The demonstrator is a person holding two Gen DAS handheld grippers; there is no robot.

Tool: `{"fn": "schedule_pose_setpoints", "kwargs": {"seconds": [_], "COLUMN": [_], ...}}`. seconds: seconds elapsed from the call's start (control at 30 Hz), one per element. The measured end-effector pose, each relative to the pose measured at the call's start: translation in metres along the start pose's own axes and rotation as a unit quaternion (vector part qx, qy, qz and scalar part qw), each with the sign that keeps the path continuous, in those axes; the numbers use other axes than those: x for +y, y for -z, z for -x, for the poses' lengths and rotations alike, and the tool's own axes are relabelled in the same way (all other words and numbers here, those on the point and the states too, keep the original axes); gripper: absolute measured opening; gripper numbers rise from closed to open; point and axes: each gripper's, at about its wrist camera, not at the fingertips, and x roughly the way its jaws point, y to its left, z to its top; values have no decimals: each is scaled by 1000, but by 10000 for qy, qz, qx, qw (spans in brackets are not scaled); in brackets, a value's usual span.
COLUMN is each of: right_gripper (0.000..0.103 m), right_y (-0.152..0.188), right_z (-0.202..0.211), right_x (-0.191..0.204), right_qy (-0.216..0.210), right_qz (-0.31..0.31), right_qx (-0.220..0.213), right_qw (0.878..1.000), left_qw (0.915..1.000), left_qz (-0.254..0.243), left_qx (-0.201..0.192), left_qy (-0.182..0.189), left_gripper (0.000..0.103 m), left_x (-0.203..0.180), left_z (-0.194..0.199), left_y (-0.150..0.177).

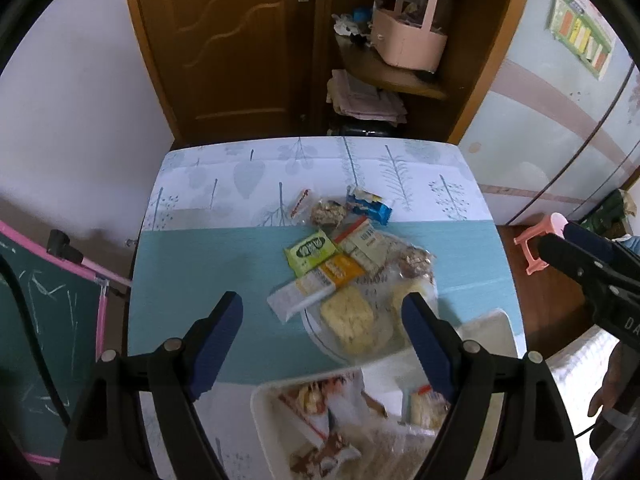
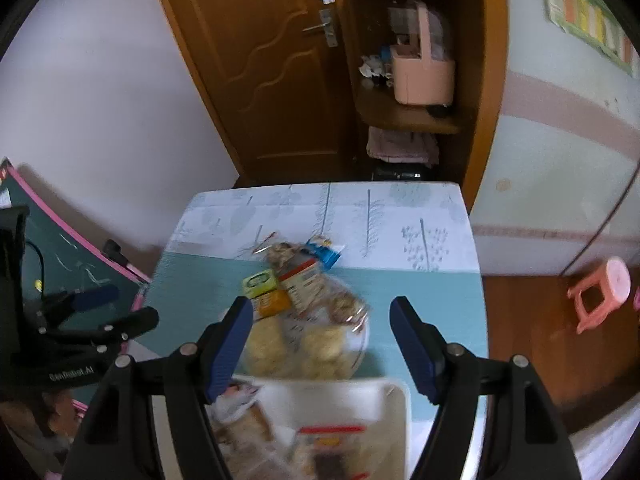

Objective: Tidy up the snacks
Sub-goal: 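Withdraw both tools from the tray and move toward the snack plate, then grasp the orange OATS bar with the left tool while the right tool grasps a bagged bread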

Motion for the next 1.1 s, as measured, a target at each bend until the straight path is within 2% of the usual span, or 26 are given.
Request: {"fn": "schedule_pose_setpoints", "kwargs": {"seconds": [0.17,0.27,0.33,0.4,0.53,0.63,0.9,1.03,1.1], "right_gripper": [71,71,71,71,71,71,71,71,67], "right_y": [-12,-17,-18,-17,-7,3,31,37,39], "right_z": [-34,-60,-82,-104,-138,-158,-204,-218,-221], "right_x": [-9,-17,-24,-34,-42,-33,-13,-8,-5], "right_qy": [246,104,97,-115,-605,-533,-429,-343,-282], "right_qz": [166,100,-25,-264,-706,-600,-620,-582,-492], "right_qx": [264,601,931,1276,1870,2169,2975,3146,3184], "right_qw": [9992,9981,9956,9914,9779,9729,9517,9468,9463], "left_qw": [9996,9986,9978,9966,9897,9834,9694,9609,9583], "left_qz": [221,274,133,-167,-731,-1013,-1203,-1447,-1539], "left_qx": [143,406,607,778,1217,1500,2137,2358,2403], "left_qy": [46,191,243,216,161,82,137,146,134], "left_gripper": [81,81,81,81,81,81,81,81,81], "left_x": [9,16,19,19,21,21,23,17,15], "left_z": [-37,-66,-87,-106,-140,-160,-198,-212,-216], "left_y": [-16,-21,-22,-20,-13,-8,0,7,8]}}
